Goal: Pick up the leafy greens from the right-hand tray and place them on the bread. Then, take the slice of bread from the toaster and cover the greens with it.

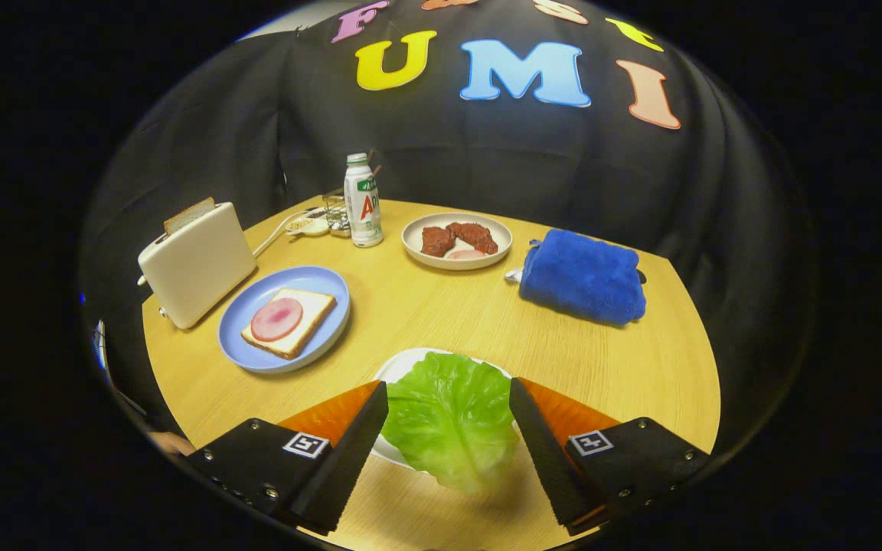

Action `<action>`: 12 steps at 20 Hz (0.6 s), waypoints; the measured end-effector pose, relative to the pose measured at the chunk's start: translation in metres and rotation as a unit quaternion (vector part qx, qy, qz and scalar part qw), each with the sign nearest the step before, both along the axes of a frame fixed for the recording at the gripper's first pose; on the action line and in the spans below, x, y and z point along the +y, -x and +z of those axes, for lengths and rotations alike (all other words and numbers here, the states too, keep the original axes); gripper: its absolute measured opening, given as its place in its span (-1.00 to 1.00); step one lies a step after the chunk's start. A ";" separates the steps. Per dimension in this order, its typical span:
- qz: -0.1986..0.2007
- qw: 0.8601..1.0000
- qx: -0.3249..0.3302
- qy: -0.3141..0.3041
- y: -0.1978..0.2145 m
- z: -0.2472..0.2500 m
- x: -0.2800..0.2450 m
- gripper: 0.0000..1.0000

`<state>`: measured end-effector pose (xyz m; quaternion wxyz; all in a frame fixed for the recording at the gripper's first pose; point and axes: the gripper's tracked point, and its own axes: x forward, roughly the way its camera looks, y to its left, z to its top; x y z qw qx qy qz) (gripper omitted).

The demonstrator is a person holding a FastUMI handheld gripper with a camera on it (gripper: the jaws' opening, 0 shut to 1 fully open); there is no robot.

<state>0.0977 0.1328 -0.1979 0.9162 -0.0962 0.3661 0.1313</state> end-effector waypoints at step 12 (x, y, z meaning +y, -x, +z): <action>0.027 0.995 0.076 0.061 -0.004 -0.049 0.008 0.96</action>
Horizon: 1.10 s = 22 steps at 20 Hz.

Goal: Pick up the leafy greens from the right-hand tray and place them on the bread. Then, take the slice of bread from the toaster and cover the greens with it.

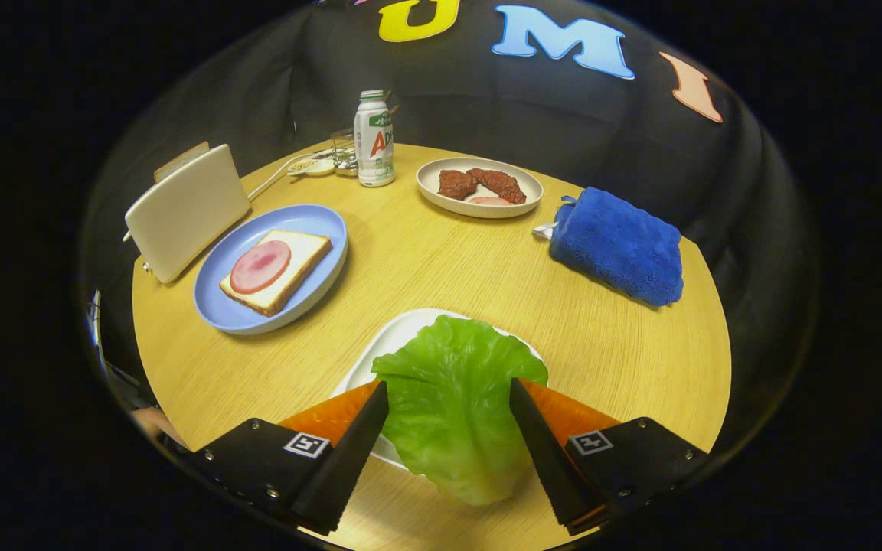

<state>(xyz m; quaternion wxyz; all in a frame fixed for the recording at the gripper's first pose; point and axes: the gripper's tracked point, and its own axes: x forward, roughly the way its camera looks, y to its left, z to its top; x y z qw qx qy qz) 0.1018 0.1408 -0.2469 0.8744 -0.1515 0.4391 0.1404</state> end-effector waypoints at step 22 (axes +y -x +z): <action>-0.018 0.998 -0.032 -0.049 -0.009 0.044 0.008 -0.99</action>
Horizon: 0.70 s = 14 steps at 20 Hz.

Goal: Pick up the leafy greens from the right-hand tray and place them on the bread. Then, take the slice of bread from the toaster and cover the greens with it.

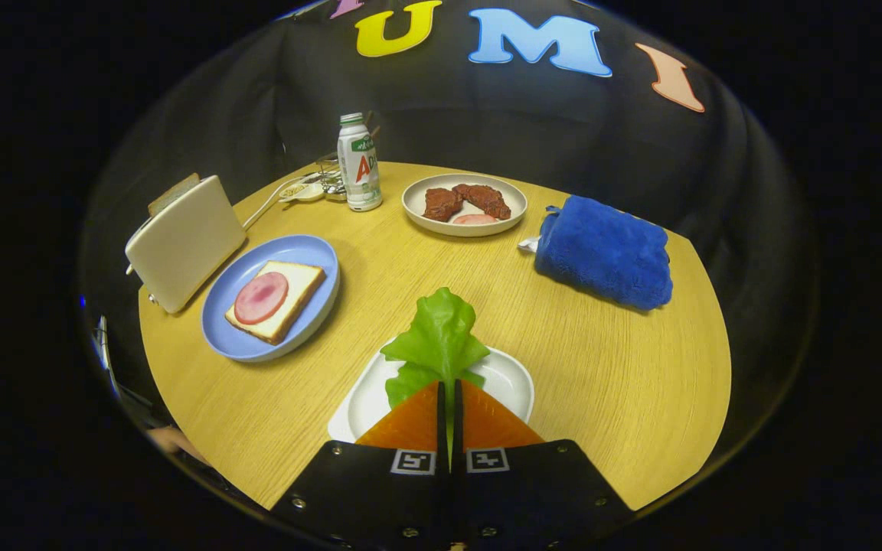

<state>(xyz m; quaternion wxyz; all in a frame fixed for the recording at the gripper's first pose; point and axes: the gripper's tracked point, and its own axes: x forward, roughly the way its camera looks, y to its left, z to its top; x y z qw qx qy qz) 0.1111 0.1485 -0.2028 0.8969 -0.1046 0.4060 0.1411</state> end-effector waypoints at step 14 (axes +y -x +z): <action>0.070 0.996 -0.063 0.012 -0.010 0.056 0.084 -0.99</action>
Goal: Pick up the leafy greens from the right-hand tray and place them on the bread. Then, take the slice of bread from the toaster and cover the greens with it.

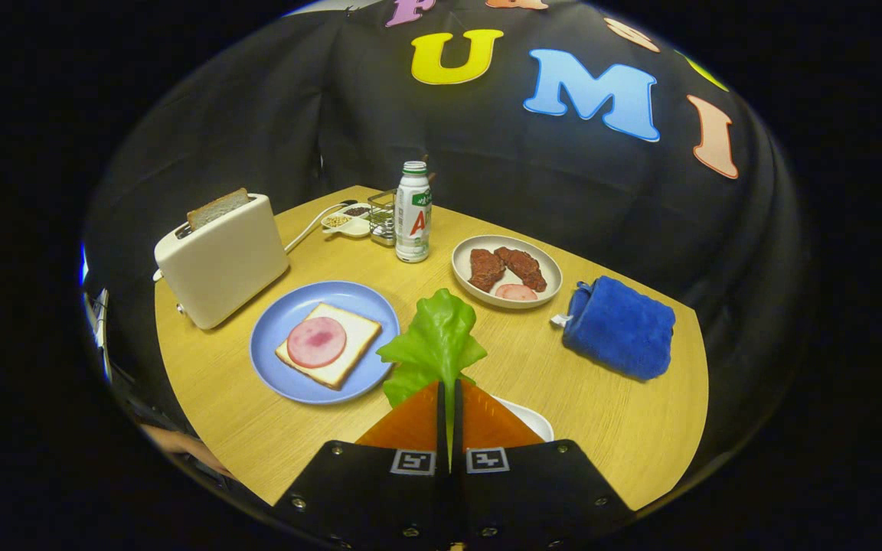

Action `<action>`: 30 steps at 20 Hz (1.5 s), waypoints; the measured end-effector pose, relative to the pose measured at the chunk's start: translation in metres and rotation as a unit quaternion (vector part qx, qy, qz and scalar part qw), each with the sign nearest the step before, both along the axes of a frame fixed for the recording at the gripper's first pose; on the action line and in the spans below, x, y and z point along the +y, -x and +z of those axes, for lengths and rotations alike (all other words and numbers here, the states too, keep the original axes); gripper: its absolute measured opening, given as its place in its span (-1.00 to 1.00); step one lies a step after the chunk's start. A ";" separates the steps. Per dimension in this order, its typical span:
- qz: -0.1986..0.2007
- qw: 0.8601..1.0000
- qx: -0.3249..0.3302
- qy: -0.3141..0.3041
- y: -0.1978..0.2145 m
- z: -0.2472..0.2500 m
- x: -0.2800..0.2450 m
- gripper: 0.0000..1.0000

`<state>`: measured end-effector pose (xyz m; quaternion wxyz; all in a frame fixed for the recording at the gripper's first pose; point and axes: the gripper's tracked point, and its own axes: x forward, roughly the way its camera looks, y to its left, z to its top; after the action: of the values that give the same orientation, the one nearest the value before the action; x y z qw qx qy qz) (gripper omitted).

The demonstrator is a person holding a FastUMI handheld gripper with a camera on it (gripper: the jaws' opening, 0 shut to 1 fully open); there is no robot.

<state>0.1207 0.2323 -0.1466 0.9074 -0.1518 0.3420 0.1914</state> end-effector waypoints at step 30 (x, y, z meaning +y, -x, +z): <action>-0.023 0.998 0.044 -0.027 -0.031 -0.080 0.151 -0.94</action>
<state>0.1516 0.3831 -0.2263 0.8994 -0.1104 0.3798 0.1861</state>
